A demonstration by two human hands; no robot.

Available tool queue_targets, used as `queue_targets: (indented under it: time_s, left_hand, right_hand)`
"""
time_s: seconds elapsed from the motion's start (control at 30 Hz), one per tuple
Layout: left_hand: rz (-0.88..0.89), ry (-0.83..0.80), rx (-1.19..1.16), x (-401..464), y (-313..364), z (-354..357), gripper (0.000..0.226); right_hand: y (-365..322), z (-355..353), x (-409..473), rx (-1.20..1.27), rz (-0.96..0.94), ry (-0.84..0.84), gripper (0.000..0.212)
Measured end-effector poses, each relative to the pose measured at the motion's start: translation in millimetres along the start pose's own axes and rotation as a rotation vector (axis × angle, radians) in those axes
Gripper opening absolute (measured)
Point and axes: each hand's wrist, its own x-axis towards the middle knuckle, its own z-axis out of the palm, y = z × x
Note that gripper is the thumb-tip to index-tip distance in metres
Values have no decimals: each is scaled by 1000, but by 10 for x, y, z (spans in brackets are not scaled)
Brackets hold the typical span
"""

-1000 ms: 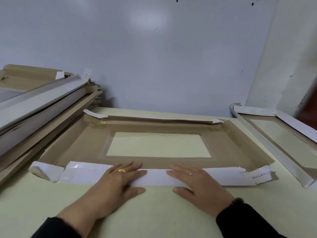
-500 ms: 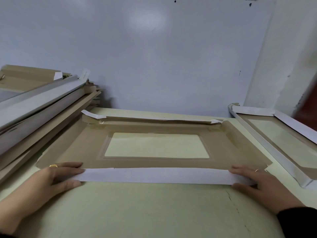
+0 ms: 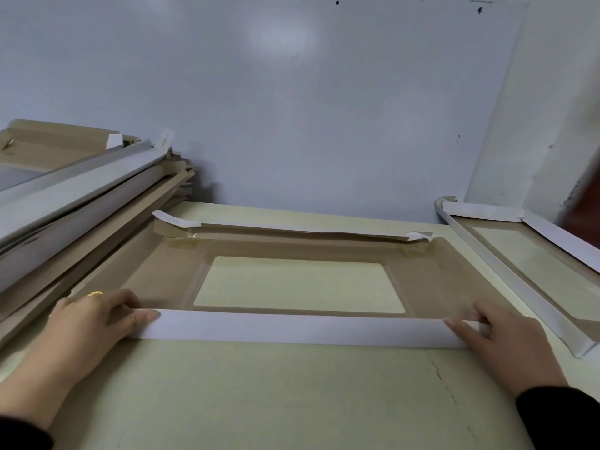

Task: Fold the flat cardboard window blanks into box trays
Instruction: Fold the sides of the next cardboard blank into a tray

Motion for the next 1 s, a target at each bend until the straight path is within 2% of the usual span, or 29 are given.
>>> queue_targets:
  time_s: [0.27,0.33,0.4,0.47,0.53,0.6,0.67,0.77,0.83,0.9,0.97,1.0]
  left_hand:
    - [-72,-65,107,36,69,26,10]
    - [-130,-95,13,43,78,-1,7]
    - [-178,-206,-119,53,77,-39,9]
    - [-214,-313,-230,64,84,-63,19]
    - [-220,-353,-268,78,96,-83,31]
    - [-220,-354,-252,99,112,-72,36]
    - [-233,-336,-138,103,151,-32,31]
    - [-181,-181,31,71,286,45,27]
    - [-64,-134,89,8,452,127,35]
    - [46,-181,109,-86,687,230,40]
    - [103,-271,108,-183,974,367,47]
    - [128,-306,109,-217,1111,436,61]
  right_hand:
    - [67,118,79,-54,46,-47,30]
    - [83,128,82,-39,58,-53,30]
    - [104,144,90,-42,73,-64,28]
    - [109,153,104,-54,87,-75,27]
    - [116,165,117,-51,92,-79,28]
    - [119,172,119,-48,108,-82,28]
    - [113,176,128,-47,120,-85,27]
    - [57,165,118,-75,124,-86,21]
    - [-25,160,93,-191,74,-95,9]
    - [-192,197,33,-303,-66,-51,24]
    - [-515,242,-57,-211,-303,1,40]
    - [-709,275,-106,-169,-431,-33,44]
